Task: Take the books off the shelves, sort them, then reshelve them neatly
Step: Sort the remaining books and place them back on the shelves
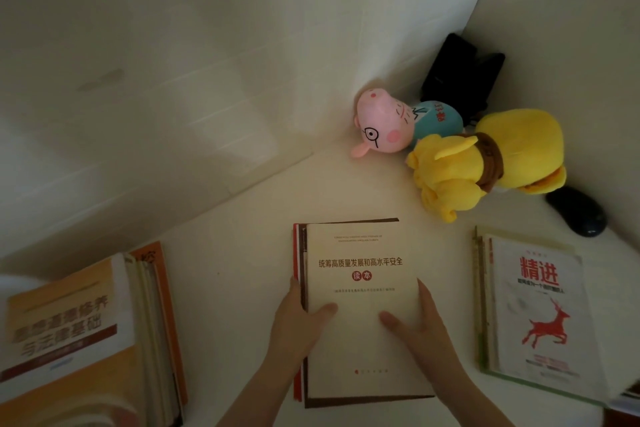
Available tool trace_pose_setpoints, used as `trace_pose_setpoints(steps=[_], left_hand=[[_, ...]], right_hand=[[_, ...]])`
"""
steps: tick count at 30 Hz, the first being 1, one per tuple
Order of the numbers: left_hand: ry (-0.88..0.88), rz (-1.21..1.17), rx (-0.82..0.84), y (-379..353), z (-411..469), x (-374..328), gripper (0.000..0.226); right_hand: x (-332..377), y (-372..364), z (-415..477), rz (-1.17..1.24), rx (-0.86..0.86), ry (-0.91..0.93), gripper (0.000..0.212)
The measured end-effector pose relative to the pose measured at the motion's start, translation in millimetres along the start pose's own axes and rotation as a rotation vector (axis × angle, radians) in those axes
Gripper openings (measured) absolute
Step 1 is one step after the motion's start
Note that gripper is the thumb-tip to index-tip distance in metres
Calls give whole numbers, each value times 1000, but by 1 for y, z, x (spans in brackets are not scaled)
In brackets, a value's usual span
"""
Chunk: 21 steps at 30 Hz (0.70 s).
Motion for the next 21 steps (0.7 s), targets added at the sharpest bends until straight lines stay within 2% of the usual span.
trace_pose_setpoints(steps=[3,5,6,8,10,12,14,18,21], left_hand=[[98,-145,-21,12,-2,3,78],[173,-204,-37,22,-5,12,73],[221,-207,-28,25,-10,18,69],[288,-210,24,26,-20,27,57],[274,-196,57,21,-26,30,38],[226,-166,50,15,-28,24,29],[154,-59,28,11,-26,16,33],[114,50,-43,13,-19,18,41],[70,109,-19,13,-19,18,38]], right_hand=[[5,2,-1,-11,5,-23,82],[-3,6,1,-42,-6,-95,97],[-8,9,1,-33,-9,-158,98],[-16,12,-3,38,20,-265,84],[-16,9,-12,63,70,-317,65],[-19,5,-16,-32,62,-293,67],[-20,2,-18,-141,0,-233,67],[-23,-4,-20,-371,-17,-179,58],[-26,-7,-20,-409,-29,-174,52]])
Point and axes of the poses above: each hand's wrist, its own z-axis towards the middle knuckle, its own y-axis out of the back of the hand, x = y × z, the point moved 3 cm from there along z, towards the middle knuckle, and after that the axes turned 1 degree about -z, right-handed, at the moved point
